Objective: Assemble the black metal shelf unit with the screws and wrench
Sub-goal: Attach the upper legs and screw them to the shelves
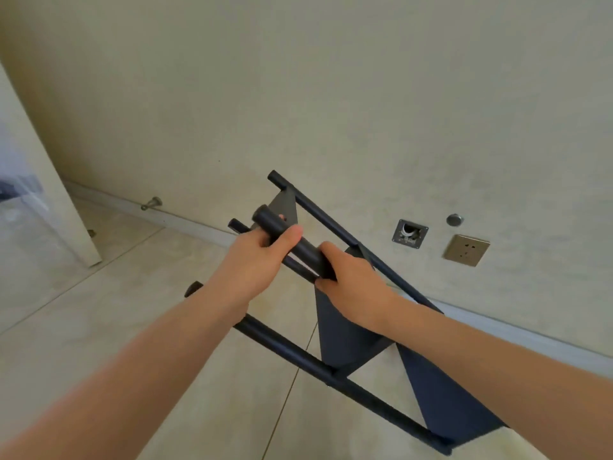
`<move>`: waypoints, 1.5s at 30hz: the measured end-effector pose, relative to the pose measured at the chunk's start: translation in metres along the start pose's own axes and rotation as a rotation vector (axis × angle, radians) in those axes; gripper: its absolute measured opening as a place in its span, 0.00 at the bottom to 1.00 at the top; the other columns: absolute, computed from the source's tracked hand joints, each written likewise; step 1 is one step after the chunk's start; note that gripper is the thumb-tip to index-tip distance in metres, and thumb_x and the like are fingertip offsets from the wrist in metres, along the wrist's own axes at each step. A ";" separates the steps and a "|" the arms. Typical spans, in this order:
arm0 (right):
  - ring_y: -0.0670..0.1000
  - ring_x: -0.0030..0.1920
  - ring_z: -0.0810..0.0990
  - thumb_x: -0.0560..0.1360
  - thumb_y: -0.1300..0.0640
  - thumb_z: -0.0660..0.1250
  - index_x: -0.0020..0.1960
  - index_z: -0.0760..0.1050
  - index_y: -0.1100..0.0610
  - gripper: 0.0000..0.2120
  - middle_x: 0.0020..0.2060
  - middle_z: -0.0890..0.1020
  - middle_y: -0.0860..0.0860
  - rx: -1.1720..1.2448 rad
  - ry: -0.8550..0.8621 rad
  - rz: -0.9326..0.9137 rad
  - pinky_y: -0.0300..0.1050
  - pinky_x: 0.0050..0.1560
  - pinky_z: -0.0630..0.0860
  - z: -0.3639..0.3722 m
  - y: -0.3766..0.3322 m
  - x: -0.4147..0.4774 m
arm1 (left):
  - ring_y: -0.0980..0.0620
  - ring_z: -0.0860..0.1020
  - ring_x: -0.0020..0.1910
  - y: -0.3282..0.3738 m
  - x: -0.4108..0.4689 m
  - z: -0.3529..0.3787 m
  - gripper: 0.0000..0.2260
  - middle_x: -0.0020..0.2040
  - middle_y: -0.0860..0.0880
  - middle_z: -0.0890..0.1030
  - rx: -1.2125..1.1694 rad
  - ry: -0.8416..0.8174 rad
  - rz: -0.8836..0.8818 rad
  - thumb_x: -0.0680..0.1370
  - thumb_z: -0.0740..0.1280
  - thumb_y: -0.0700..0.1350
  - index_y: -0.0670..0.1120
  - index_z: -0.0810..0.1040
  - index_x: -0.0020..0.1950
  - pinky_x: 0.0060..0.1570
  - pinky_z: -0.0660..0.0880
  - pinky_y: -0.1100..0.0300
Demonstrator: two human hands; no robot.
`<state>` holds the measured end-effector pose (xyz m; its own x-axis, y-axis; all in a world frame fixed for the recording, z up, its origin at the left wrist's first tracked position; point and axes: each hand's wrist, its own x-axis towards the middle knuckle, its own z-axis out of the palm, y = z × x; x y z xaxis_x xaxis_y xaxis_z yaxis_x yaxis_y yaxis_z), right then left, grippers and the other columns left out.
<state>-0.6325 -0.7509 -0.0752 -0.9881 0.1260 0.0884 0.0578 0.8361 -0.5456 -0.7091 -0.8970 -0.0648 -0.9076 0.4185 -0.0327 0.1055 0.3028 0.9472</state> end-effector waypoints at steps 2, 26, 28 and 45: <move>0.46 0.35 0.73 0.80 0.62 0.63 0.51 0.66 0.54 0.07 0.37 0.75 0.49 0.049 0.050 0.004 0.34 0.33 0.69 -0.018 -0.004 -0.006 | 0.74 0.75 0.35 0.027 -0.002 0.003 0.09 0.39 0.61 0.77 0.047 0.021 0.081 0.80 0.65 0.61 0.58 0.76 0.43 0.34 0.66 0.73; 0.45 0.44 0.76 0.79 0.63 0.66 0.54 0.68 0.51 0.10 0.42 0.76 0.46 0.488 0.376 0.324 0.40 0.53 0.73 -0.111 0.086 -0.205 | 0.46 0.53 0.82 0.096 -0.126 0.126 0.33 0.81 0.49 0.62 0.732 0.230 0.876 0.75 0.73 0.43 0.48 0.66 0.79 0.78 0.51 0.47; 0.49 0.45 0.77 0.79 0.64 0.66 0.53 0.68 0.53 0.09 0.43 0.77 0.49 0.512 0.385 0.340 0.44 0.56 0.75 -0.115 0.092 -0.217 | 0.58 0.55 0.80 0.081 -0.133 0.126 0.40 0.81 0.56 0.58 0.533 0.177 0.769 0.75 0.74 0.40 0.56 0.58 0.81 0.76 0.55 0.63; 0.49 0.45 0.78 0.78 0.63 0.66 0.49 0.68 0.50 0.10 0.44 0.78 0.51 0.539 0.465 0.425 0.36 0.46 0.74 -0.115 0.120 -0.246 | 0.69 0.80 0.47 0.037 -0.131 0.173 0.07 0.48 0.61 0.84 0.056 -0.109 0.298 0.79 0.71 0.43 0.53 0.81 0.55 0.41 0.72 0.80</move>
<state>-0.3658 -0.6202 -0.0665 -0.7304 0.6807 0.0557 0.2198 0.3115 -0.9245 -0.5158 -0.7928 -0.0806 -0.7847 0.5843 0.2067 0.3852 0.1986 0.9012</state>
